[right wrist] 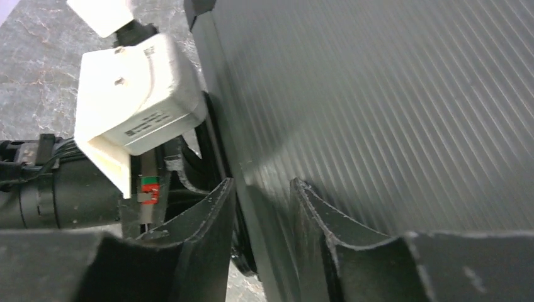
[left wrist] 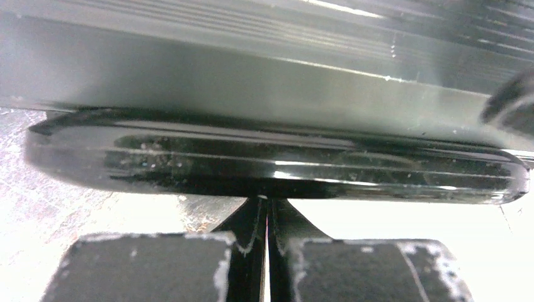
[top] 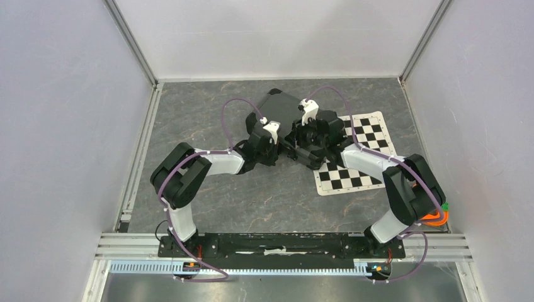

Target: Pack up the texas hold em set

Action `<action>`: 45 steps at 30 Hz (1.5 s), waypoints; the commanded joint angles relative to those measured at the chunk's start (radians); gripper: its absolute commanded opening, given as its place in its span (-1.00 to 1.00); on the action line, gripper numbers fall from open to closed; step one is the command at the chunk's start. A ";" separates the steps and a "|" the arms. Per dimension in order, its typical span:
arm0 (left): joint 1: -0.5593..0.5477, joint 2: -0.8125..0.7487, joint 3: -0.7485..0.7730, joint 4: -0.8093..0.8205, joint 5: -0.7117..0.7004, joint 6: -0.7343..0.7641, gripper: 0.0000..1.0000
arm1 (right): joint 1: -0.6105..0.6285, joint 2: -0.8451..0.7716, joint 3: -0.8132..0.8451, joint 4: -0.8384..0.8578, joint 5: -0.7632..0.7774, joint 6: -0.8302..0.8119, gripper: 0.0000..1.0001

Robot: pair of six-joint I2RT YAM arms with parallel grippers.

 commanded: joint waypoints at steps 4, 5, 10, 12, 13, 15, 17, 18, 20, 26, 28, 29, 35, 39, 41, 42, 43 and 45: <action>0.006 -0.062 -0.015 -0.022 -0.019 -0.003 -0.96 | -0.136 0.004 0.154 -0.288 -0.058 -0.003 0.52; 0.006 -0.067 -0.013 -0.033 -0.020 -0.002 -0.96 | -0.150 0.012 0.180 -0.297 -0.059 -0.013 0.66; 0.006 -0.098 -0.008 -0.060 -0.026 0.004 -0.96 | -0.221 0.066 0.294 -0.355 -0.057 -0.048 0.88; 0.006 -0.108 0.002 -0.074 -0.024 0.005 -0.96 | -0.234 0.087 0.338 -0.361 -0.059 -0.058 0.89; 0.006 -0.112 0.005 -0.080 -0.023 0.005 -0.96 | -0.236 0.107 0.366 -0.373 -0.055 -0.075 0.89; 0.006 -0.123 0.008 -0.087 -0.020 0.007 -0.96 | -0.237 0.156 0.444 -0.419 -0.048 -0.113 0.90; 0.006 -0.129 0.014 -0.097 -0.018 0.008 -0.96 | -0.237 0.217 0.531 -0.471 -0.044 -0.151 0.92; 0.005 -0.130 0.014 -0.097 -0.020 0.010 -0.96 | -0.238 0.257 0.576 -0.495 -0.038 -0.163 0.92; 0.006 -0.126 0.020 -0.099 -0.026 0.014 -0.96 | -0.244 0.329 0.653 -0.537 -0.044 -0.173 0.92; 0.006 -0.120 0.036 -0.093 -0.023 0.019 -0.96 | -0.257 0.463 0.735 -0.538 -0.123 -0.151 0.92; 0.006 -0.121 0.046 -0.096 -0.021 0.022 -0.96 | -0.261 0.504 0.761 -0.549 -0.162 -0.148 0.90; 0.006 -0.118 0.053 -0.100 -0.019 0.023 -0.96 | -0.263 0.520 0.767 -0.551 -0.184 -0.143 0.88; 0.005 -0.091 0.076 -0.102 -0.009 0.022 -0.96 | -0.265 0.590 0.758 -0.547 -0.290 -0.135 0.78; 0.005 -0.071 0.088 -0.103 -0.012 0.025 -0.96 | -0.264 0.587 0.716 -0.522 -0.317 -0.129 0.75; 0.006 -0.060 0.089 -0.103 -0.018 0.030 -0.96 | -0.266 0.580 0.699 -0.507 -0.324 -0.122 0.75; 0.006 -0.056 0.091 -0.105 -0.021 0.031 -0.96 | -0.266 0.580 0.698 -0.505 -0.324 -0.122 0.74; 0.006 -0.053 0.091 -0.105 -0.023 0.032 -0.96 | -0.268 0.578 0.698 -0.505 -0.326 -0.120 0.73; 0.006 -0.046 0.091 -0.105 -0.030 0.035 -0.96 | -0.268 0.576 0.695 -0.501 -0.329 -0.119 0.72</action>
